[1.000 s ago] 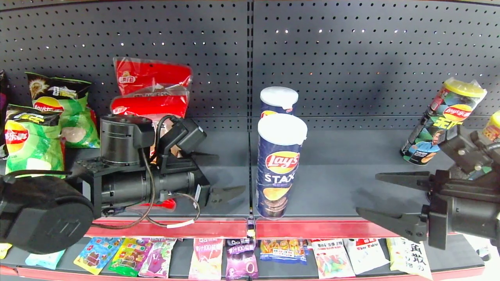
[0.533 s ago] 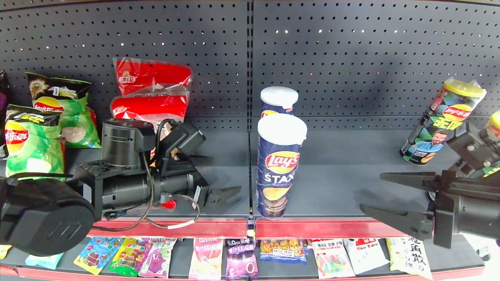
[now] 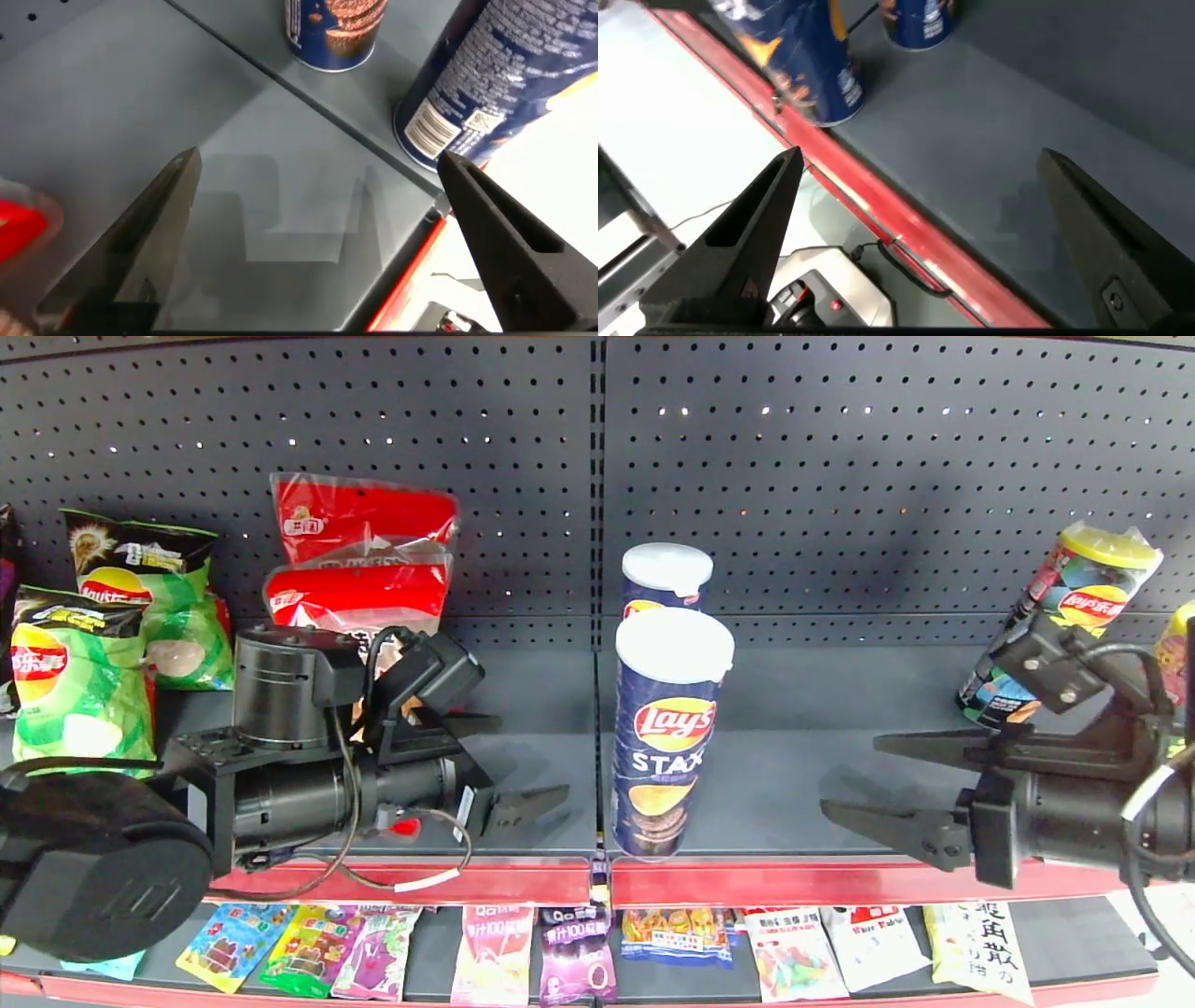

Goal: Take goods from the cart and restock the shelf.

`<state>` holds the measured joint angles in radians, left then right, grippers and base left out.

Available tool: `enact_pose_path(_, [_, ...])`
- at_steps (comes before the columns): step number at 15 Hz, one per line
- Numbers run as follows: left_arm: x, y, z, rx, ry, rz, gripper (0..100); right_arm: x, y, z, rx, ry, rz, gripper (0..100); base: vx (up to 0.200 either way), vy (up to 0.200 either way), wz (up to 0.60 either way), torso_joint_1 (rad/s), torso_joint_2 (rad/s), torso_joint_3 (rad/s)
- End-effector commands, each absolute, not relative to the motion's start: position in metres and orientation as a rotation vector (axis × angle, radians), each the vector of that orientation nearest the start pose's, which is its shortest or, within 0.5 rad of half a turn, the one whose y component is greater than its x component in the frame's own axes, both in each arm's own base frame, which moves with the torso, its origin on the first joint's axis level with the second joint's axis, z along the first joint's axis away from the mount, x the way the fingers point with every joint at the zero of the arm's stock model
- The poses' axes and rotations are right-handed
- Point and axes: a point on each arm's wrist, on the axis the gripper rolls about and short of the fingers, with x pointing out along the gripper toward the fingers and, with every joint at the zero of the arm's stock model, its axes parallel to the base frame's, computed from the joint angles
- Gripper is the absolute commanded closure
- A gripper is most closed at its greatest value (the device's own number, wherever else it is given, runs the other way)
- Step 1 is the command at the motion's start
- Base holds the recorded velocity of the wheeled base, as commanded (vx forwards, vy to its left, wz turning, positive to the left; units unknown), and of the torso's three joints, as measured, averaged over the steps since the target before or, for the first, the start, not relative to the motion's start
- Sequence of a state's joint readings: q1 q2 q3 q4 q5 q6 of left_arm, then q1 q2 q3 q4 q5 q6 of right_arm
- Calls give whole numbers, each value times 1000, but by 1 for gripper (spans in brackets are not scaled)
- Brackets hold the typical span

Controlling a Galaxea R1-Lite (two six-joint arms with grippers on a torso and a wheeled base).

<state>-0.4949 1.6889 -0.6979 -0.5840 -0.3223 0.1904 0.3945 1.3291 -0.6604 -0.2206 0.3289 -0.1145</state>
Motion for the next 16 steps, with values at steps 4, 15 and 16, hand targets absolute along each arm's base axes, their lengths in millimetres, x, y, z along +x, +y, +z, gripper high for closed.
enact_pose_path(4, [251,-145,149,220,348,-842,0,198,101,186,-137,482,768,0,0,0,0,0,0,0])
enact_pose_path(15, [274,-175,134,231,369,-893,0,195,85,202,-112,369,703,0,0,0,0,0,0,0])
enact_pose_path(16, [274,-177,134,232,365,-899,0,196,85,203,-110,365,701,0,0,0,0,0,0,0])
